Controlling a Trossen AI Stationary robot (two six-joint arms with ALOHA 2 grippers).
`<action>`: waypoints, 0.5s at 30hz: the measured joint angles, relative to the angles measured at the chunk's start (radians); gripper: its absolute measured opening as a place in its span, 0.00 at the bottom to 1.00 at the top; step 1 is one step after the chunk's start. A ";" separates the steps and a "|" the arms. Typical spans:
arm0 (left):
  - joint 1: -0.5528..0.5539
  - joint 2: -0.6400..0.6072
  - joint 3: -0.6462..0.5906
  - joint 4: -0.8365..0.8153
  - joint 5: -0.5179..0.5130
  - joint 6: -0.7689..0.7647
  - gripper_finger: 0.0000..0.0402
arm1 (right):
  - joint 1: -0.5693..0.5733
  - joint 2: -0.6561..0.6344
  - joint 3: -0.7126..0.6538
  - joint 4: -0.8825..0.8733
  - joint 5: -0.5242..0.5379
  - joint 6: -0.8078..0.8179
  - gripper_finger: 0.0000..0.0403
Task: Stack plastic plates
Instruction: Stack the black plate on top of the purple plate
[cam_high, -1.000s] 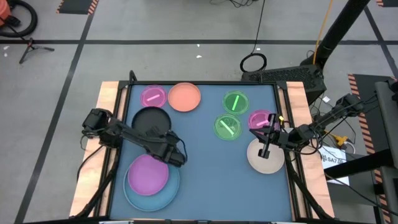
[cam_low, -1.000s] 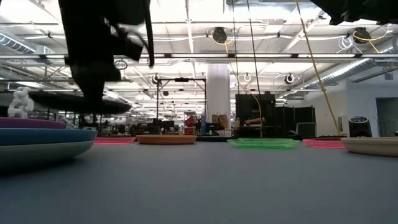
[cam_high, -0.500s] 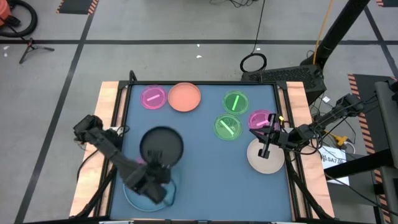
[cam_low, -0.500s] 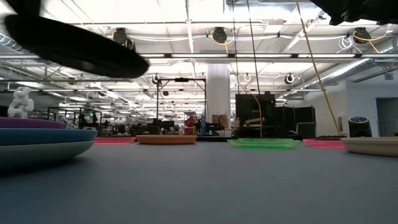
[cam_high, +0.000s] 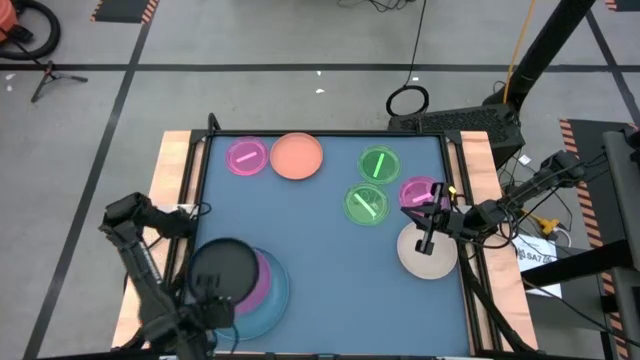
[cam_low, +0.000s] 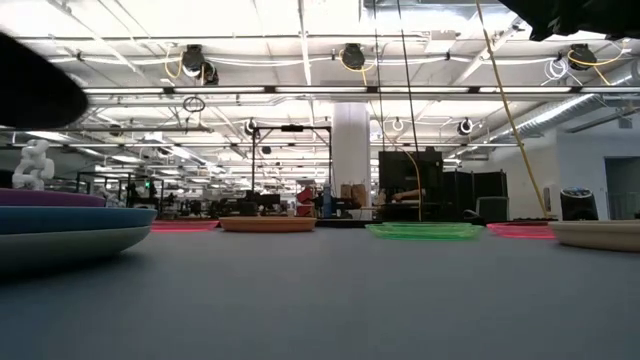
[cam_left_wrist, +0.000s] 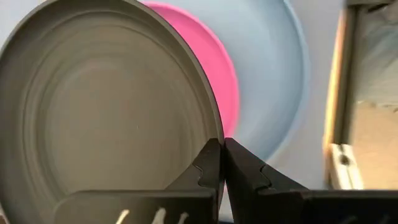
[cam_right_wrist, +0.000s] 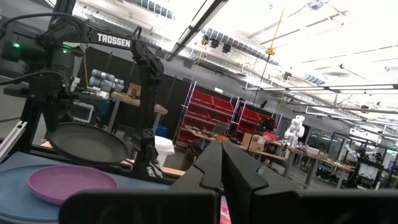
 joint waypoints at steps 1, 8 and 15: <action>-0.012 0.000 0.000 0.002 -0.003 -0.027 0.03 | 0.000 0.000 0.000 0.000 0.000 0.000 0.00; -0.023 0.000 0.000 0.021 -0.077 -0.061 0.03 | 0.000 0.000 0.000 0.000 -0.001 0.001 0.00; 0.005 0.003 0.000 0.032 -0.086 -0.050 0.03 | 0.000 0.000 0.000 0.000 -0.001 -0.001 0.00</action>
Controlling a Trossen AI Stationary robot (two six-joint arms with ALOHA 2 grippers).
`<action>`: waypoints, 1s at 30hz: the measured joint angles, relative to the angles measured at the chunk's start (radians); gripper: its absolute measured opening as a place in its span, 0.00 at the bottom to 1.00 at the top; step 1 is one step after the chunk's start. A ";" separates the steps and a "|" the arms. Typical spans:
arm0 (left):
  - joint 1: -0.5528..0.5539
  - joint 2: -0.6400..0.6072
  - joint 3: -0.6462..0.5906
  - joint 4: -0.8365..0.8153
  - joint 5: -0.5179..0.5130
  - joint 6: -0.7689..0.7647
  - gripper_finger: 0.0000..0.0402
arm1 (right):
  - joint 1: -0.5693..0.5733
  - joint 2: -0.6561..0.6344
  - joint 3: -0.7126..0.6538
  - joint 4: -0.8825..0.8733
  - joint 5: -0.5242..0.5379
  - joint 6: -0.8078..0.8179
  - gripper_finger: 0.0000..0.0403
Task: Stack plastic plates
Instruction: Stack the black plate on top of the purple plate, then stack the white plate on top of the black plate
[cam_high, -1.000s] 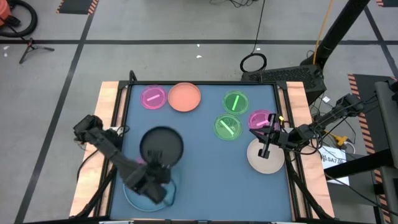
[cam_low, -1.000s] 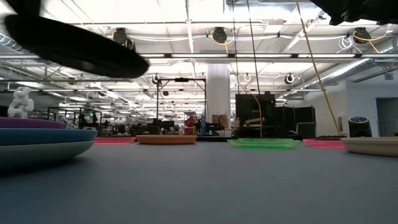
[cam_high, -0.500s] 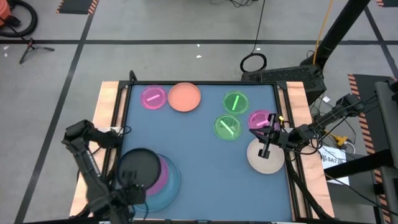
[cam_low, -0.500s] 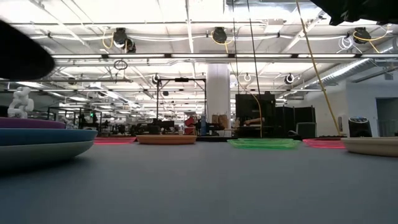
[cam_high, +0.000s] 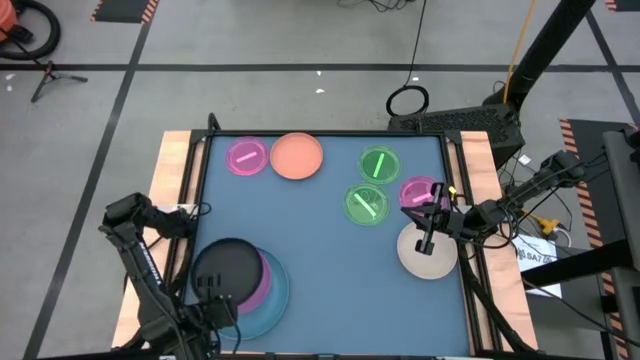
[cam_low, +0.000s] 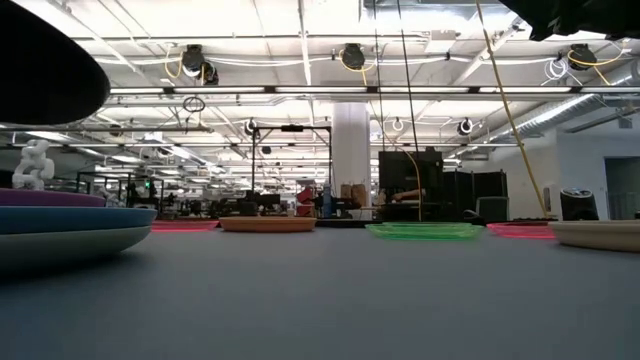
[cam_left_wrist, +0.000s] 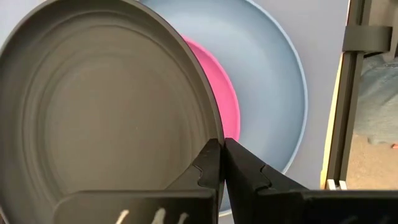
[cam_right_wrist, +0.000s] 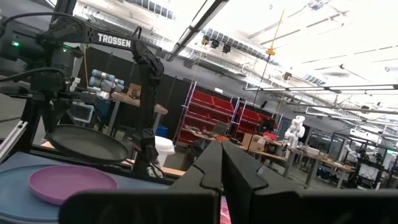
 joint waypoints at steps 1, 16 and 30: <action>0.002 0.001 0.000 0.000 0.000 -0.001 0.04 | 0.000 0.000 0.000 0.000 0.000 0.000 0.00; 0.004 0.002 0.000 -0.002 -0.028 -0.001 0.16 | 0.000 0.000 0.000 0.000 0.000 -0.001 0.00; 0.049 0.002 0.000 -0.051 -0.220 0.127 0.17 | 0.000 0.000 0.000 0.000 0.000 0.008 0.00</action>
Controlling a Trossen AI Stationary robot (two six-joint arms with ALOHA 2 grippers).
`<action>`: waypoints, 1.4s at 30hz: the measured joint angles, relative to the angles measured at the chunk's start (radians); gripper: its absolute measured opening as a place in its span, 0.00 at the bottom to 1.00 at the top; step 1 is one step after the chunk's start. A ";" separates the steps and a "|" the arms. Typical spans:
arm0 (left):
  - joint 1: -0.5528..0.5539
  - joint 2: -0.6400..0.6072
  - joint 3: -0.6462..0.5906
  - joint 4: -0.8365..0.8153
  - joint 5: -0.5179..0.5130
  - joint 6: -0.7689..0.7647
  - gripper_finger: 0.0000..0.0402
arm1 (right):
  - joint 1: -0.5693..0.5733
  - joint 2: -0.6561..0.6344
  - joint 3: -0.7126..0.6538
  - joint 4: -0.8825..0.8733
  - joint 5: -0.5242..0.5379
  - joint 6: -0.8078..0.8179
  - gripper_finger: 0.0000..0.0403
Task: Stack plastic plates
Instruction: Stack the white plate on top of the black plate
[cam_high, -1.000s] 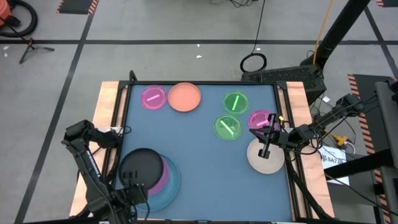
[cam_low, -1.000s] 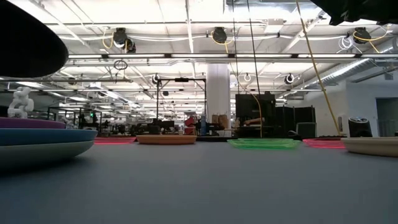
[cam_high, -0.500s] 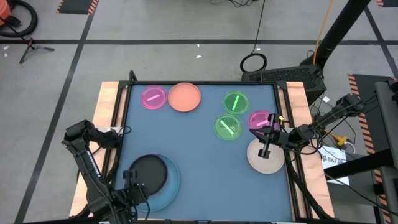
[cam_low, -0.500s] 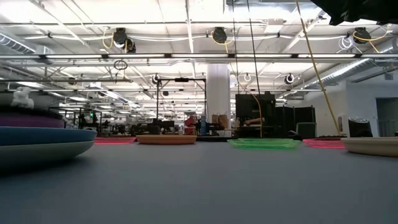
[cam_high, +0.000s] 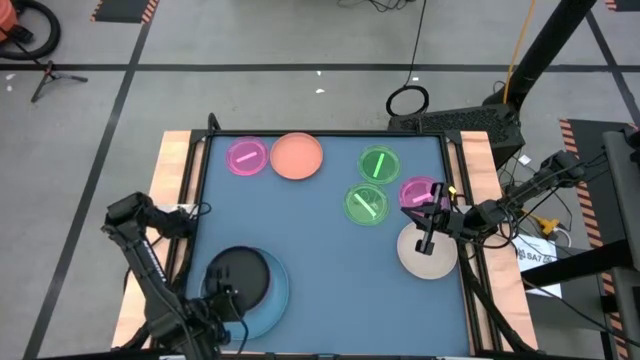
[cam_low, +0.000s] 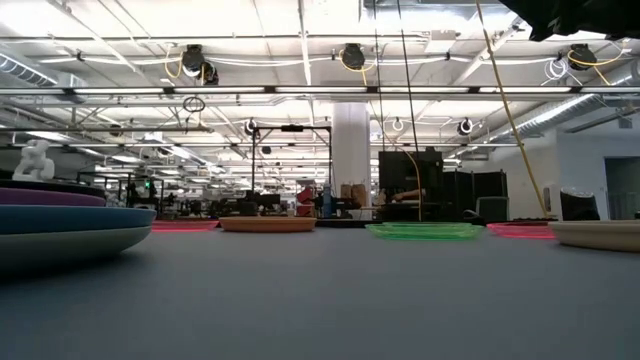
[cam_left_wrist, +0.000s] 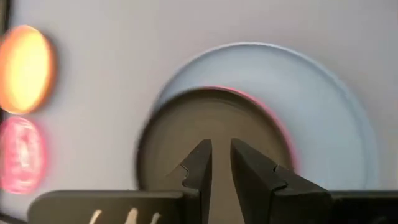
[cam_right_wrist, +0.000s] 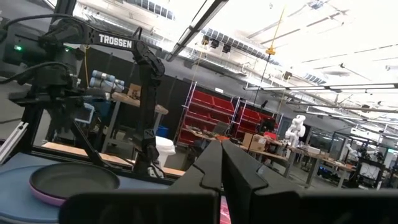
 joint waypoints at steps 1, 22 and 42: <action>0.009 0.000 0.000 -0.010 -0.007 0.023 0.17 | 0.000 0.000 0.000 0.000 0.000 0.001 0.00; 0.114 -0.241 -0.379 0.194 -0.306 0.234 0.17 | 0.000 0.009 0.170 -0.320 0.074 0.212 0.00; 0.451 -0.608 -0.831 1.122 0.091 1.093 0.17 | 0.014 0.505 0.742 -1.101 -0.061 0.927 0.00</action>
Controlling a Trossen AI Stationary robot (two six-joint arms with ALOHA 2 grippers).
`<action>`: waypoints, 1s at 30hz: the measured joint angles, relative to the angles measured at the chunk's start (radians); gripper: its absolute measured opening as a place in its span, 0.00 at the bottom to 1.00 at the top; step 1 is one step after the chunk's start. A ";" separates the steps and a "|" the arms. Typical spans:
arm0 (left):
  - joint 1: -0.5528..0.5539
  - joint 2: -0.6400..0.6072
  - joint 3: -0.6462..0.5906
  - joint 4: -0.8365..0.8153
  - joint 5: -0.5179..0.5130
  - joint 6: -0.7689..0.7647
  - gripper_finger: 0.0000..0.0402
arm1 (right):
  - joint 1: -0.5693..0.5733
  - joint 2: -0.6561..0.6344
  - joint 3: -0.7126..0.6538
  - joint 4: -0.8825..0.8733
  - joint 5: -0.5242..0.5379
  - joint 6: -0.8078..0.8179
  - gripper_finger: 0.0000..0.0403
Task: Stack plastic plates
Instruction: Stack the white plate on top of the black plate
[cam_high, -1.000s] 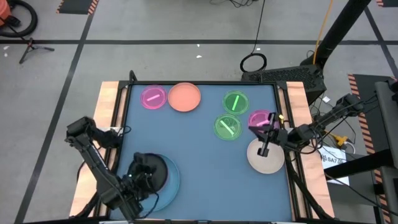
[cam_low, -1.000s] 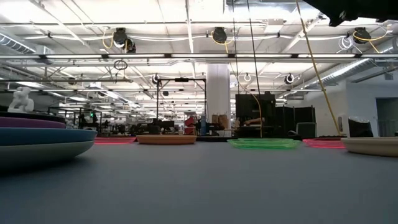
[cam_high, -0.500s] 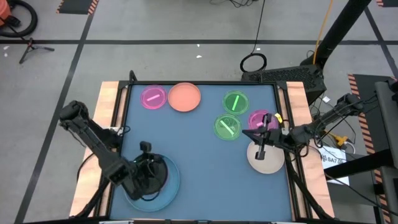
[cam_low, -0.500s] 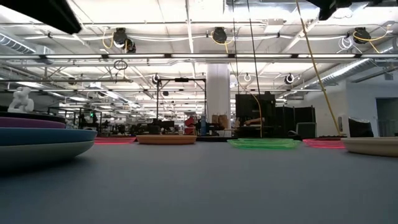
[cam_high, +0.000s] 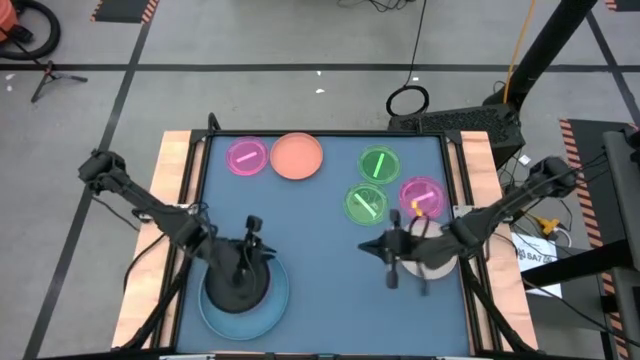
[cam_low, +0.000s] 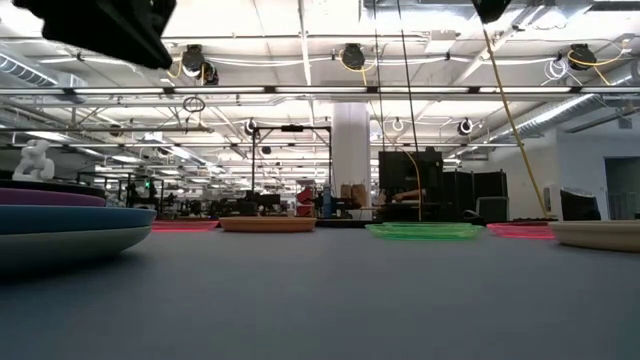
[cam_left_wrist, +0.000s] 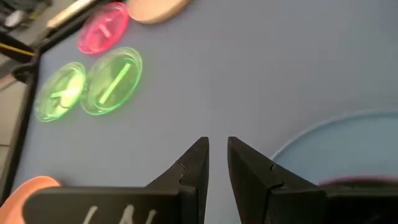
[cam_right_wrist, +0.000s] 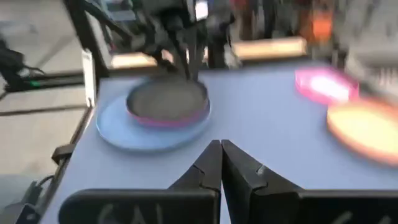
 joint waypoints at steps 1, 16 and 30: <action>0.027 -0.016 -0.014 0.011 0.027 0.019 0.17 | 0.000 0.025 0.048 -0.091 0.000 0.073 0.00; 0.252 -0.147 0.027 0.037 0.033 -0.063 0.17 | -0.002 0.271 0.332 -1.121 -0.532 1.095 0.00; 0.200 -0.249 0.166 -0.187 -0.108 -0.244 0.17 | -0.033 0.365 0.282 -1.175 -0.465 1.216 0.29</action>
